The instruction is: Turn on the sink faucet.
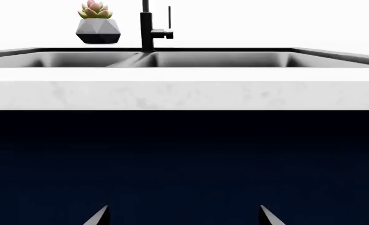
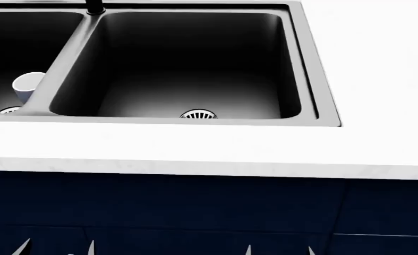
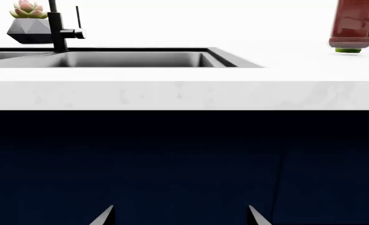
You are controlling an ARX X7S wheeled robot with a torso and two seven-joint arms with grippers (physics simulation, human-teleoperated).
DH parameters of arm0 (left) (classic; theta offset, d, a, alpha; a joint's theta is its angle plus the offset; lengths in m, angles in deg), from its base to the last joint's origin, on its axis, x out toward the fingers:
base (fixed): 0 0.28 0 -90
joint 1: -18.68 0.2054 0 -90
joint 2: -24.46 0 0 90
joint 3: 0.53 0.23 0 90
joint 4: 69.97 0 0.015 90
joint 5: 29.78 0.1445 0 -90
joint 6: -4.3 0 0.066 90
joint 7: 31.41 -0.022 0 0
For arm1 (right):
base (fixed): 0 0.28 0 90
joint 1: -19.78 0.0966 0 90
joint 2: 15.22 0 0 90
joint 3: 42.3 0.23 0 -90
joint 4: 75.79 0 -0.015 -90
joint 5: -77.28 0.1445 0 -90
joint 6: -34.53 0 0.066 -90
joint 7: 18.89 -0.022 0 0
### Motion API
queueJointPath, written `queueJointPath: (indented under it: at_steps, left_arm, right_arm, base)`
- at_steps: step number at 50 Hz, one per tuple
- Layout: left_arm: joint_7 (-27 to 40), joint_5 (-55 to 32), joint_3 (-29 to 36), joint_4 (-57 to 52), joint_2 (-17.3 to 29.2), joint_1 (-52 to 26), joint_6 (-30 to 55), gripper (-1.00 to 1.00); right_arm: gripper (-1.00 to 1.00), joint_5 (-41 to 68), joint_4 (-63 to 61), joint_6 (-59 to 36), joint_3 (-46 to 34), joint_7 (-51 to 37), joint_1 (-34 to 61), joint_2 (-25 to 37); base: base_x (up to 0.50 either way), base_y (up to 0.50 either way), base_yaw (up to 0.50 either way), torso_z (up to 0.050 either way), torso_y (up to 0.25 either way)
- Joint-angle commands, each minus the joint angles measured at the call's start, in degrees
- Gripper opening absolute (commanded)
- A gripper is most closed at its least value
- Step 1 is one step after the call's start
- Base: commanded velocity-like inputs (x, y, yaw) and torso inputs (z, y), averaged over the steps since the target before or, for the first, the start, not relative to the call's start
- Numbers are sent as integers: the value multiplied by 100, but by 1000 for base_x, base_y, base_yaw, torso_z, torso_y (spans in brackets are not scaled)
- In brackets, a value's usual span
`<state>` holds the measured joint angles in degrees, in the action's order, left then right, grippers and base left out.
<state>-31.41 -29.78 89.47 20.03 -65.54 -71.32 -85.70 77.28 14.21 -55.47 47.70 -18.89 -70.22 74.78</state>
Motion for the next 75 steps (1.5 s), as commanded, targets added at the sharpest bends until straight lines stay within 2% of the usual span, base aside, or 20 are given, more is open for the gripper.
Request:
queueJointPath:
  at_steps: [1, 14, 18, 23, 25, 31, 39, 48, 49, 51, 53, 56, 61, 71, 73, 75]
  left_arm:
    - [129, -86, 112, -59, 81, 6, 61, 100]
    - [374, -196, 408, -253, 321, 108, -35, 100]
    - [238, -313, 489, -769, 457, 295, -45, 100]
    - [234, -483, 433, -1609, 615, 487, 464, 100]
    - [239, -591, 419, -2348, 704, 608, 935, 100]
    - [319, -601, 420, -3536, 922, 717, 1702, 100]
    - [402, -967, 88, -4776, 1129, 511, 2815, 100]
    - [590, -1613, -473, -5963, 1372, -189, 4310, 100]
    - [954, -1993, -437, -5997, 1697, -309, 4376, 100]
    - [2205, -3269, -276, -5998, 2745, -645, 4340, 100]
    - [3214, -4291, -69, -5997, 3581, -992, 4192, 100]
    - [4207, -5149, 356, -5994, 4520, -1397, 3771, 100]
    - [4576, -5575, 553, -5969, 4946, -1673, 3524, 100]
    - [4773, -6002, 576, -5882, 5239, -1989, 3546, 100]
    - [4840, -6143, 584, -5885, 5301, -2104, 3600, 100]
    - [4917, -6315, 581, -5889, 5370, -2241, 3649, 100]
  right_arm:
    - [100, 67, -36, -21, -112, -128, -15, 92]
    - [100, 264, -108, -28, -354, -317, -54, 309]
    - [100, 284, -684, -292, -349, -412, -249, 395]
    - [100, 347, -1481, -618, -282, -506, -501, 513]
    - [100, 325, -1871, -894, -299, -550, -572, 557]
    - [100, 357, -2963, -1577, -262, -621, -719, 724]
    - [100, 342, -3914, -2557, -250, -682, -552, 937]
    - [100, 414, -4578, -3388, -240, -690, -260, 1080]
    - [100, 394, -4664, -3564, -270, -696, -170, 1111]
    - [100, 443, -4865, -3990, -264, -678, 76, 1153]
    - [100, 404, -5026, -4396, -340, -690, 346, 1218]
    - [100, 329, -5447, -5160, -481, -713, 824, 1341]
    - [100, 222, -5728, -5661, -626, -790, 1115, 1424]
    - [100, 411, -5986, -6071, -559, -787, 1407, 1444]
    - [100, 644, -5998, -6123, -553, -956, 1514, 1564]
    - [100, 1363, -5999, -6152, -540, -1541, 1675, 1916]
  base:
    - [0, 0, 0, 0, 0]
    - [0, 0, 0, 0, 0]
    - [0, 0, 0, 50, 31]
    - [0, 0, 0, 50, 39]
    - [0, 0, 0, 50, 49]
    - [0, 0, 0, 50, 59]
    - [0, 0, 0, 50, 64]
    - [0, 0, 0, 50, 66]
    - [0, 0, 0, 50, 66]
    - [0, 0, 0, 50, 66]
    - [0, 0, 0, 50, 65]
    - [0, 0, 0, 50, 67]
    - [0, 371, 0, 50, 66]
    - [0, 500, 0, 50, 68]
    - [0, 500, 0, 50, 68]
    - [0, 500, 0, 50, 69]
